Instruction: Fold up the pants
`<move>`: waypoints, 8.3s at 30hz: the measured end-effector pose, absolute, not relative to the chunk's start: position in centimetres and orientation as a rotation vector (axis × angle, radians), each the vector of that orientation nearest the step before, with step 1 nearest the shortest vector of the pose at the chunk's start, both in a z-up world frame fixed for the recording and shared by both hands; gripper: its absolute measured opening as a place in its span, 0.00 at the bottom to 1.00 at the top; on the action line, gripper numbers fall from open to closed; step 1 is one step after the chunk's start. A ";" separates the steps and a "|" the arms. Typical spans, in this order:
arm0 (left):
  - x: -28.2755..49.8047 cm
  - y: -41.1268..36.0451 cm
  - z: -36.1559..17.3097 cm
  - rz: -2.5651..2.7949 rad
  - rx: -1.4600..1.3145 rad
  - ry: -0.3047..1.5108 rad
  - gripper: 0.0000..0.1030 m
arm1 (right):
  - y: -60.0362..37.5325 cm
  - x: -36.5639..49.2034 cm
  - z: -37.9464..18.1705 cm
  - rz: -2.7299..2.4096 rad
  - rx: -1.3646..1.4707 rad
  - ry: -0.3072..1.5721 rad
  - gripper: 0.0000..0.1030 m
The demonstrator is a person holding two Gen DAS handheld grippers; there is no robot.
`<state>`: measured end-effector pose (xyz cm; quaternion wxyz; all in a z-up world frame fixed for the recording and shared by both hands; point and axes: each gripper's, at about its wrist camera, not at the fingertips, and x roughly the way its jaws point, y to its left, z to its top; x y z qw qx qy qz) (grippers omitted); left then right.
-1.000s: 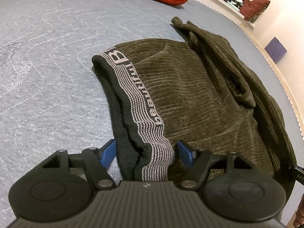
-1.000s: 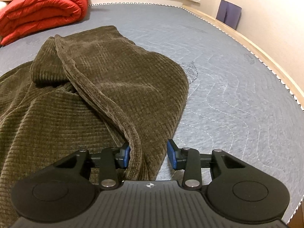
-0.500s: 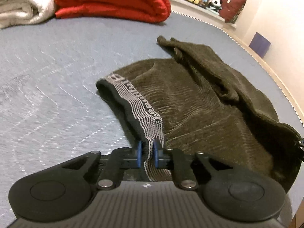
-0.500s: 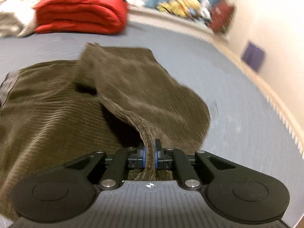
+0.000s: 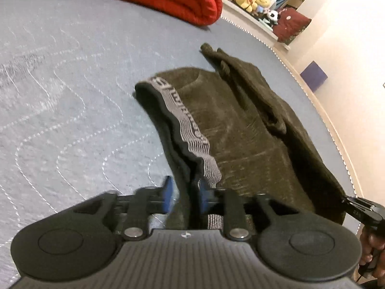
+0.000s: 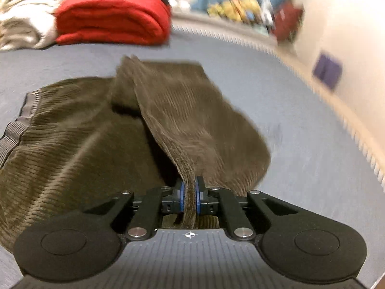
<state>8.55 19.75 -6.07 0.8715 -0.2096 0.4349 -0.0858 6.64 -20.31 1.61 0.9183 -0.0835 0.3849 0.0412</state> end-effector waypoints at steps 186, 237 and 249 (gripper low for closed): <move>3.7 8.3 -3.9 -0.103 -0.057 0.973 0.73 | -55.1 -0.1 2.5 -0.409 0.731 0.685 0.41; 5.0 9.9 -4.9 -0.063 -0.077 1.000 0.74 | -55.2 16.4 -3.3 -0.409 0.667 0.714 0.43; 5.3 10.7 -4.1 -0.094 -0.085 0.961 0.74 | -53.6 18.4 -2.1 -0.804 0.477 0.602 0.00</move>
